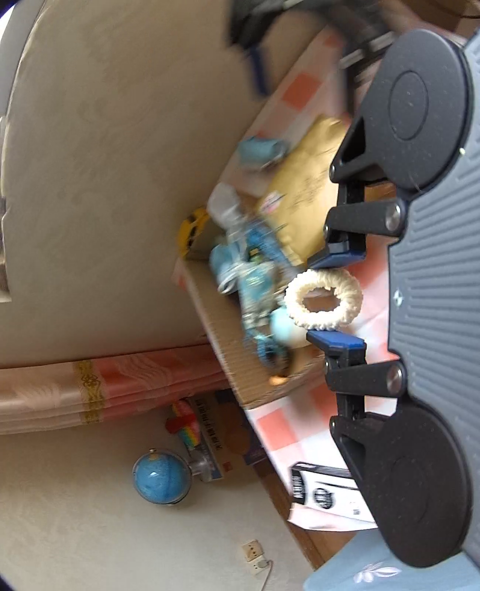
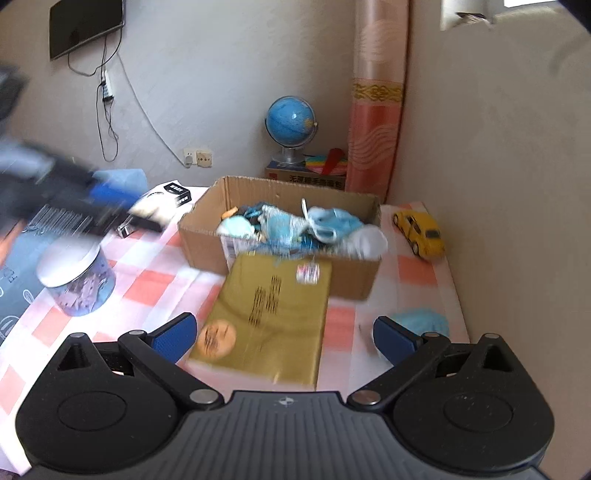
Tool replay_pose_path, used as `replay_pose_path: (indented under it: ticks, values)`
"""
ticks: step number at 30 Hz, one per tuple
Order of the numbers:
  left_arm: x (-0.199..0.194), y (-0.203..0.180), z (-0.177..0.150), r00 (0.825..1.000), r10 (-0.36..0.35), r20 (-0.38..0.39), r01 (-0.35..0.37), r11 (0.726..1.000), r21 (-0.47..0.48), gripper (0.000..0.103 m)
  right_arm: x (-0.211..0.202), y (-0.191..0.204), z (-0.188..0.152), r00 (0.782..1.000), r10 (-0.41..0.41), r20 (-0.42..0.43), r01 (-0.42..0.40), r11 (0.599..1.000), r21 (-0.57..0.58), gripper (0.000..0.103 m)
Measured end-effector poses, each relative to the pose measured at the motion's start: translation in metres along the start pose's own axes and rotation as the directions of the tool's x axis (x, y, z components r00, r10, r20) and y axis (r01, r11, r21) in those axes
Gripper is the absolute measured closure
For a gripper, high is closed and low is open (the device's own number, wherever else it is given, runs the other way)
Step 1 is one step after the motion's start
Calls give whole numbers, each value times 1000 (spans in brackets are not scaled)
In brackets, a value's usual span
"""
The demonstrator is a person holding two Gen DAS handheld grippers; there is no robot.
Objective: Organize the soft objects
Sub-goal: 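Carry cream scrunchie into cardboard box and open left gripper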
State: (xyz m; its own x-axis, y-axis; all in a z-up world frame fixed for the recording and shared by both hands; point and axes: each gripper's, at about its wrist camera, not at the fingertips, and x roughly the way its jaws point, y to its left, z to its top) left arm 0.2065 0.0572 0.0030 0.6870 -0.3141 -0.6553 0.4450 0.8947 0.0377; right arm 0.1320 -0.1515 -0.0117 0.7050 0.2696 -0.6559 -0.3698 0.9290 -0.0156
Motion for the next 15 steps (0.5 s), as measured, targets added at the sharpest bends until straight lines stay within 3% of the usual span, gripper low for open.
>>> replay_pose_path:
  ticks: [5, 9, 11, 12, 13, 15]
  values:
    - [30, 10, 33, 999, 36, 4, -36, 999, -6, 68, -20, -3, -26, 999, -37, 12, 36, 999, 41, 0]
    - [57, 20, 50, 996, 88, -9, -88, 996, -30, 62, -31, -10, -36, 998, -62, 22, 61, 995, 77, 0]
    - [66, 24, 52, 993, 115, -13, -115, 992, -47, 41, -33, -13, -39, 999, -48, 15, 46, 996, 79, 0]
    - [69, 26, 53, 991, 134, -13, -135, 989, -54, 24, -33, -14, -40, 999, -51, 14, 49, 996, 77, 0]
    - [70, 26, 52, 988, 153, -6, -153, 986, -65, 18, -35, -15, -41, 998, -61, 17, 59, 995, 74, 0]
    - [69, 27, 49, 987, 161, -5, -161, 984, -80, 14, -38, -18, -44, 997, -68, 22, 66, 994, 81, 0]
